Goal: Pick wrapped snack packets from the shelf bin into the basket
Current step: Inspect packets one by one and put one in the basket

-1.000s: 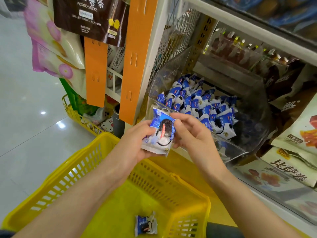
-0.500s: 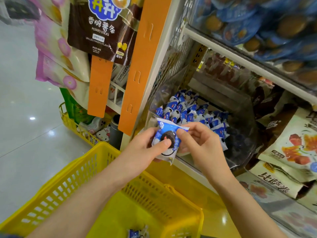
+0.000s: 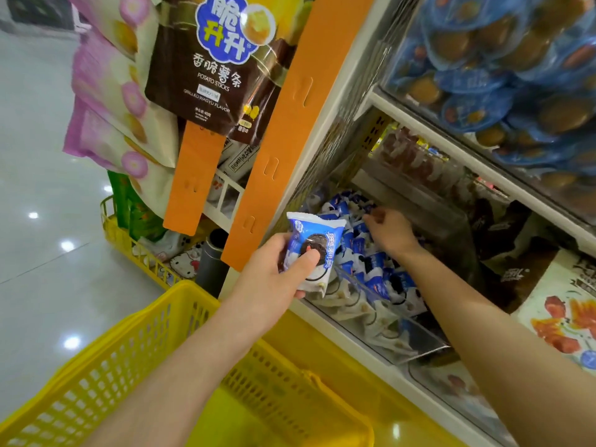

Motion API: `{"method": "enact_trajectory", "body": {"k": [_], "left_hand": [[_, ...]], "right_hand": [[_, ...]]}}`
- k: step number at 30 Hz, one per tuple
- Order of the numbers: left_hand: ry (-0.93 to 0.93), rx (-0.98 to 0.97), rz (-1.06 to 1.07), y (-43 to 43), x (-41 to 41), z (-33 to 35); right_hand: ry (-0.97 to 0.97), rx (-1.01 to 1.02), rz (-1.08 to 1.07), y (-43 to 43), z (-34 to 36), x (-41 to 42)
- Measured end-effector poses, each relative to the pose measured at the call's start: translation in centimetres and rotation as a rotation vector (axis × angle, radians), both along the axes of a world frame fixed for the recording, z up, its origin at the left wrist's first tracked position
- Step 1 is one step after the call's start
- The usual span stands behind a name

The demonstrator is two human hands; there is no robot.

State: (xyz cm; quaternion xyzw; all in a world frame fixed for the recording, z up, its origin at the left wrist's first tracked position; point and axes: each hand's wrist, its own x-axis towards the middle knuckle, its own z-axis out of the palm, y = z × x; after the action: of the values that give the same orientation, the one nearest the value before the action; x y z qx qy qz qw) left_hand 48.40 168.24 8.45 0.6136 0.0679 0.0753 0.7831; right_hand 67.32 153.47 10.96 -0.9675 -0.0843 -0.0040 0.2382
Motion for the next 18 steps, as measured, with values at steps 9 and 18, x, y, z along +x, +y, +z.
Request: {"method": "enact_trajectory", "body": {"k": [9,18], "left_hand": [[0.015,-0.039,0.038,1.2,0.4,-0.1],[0.108,-0.176,-0.001,0.7,0.6,0.1]], "right_hand": [[0.163,-0.143,-0.086,0.0,-1.8,3.5],[-0.216,0.109,-0.113,0.0,-0.6,1.6]]}}
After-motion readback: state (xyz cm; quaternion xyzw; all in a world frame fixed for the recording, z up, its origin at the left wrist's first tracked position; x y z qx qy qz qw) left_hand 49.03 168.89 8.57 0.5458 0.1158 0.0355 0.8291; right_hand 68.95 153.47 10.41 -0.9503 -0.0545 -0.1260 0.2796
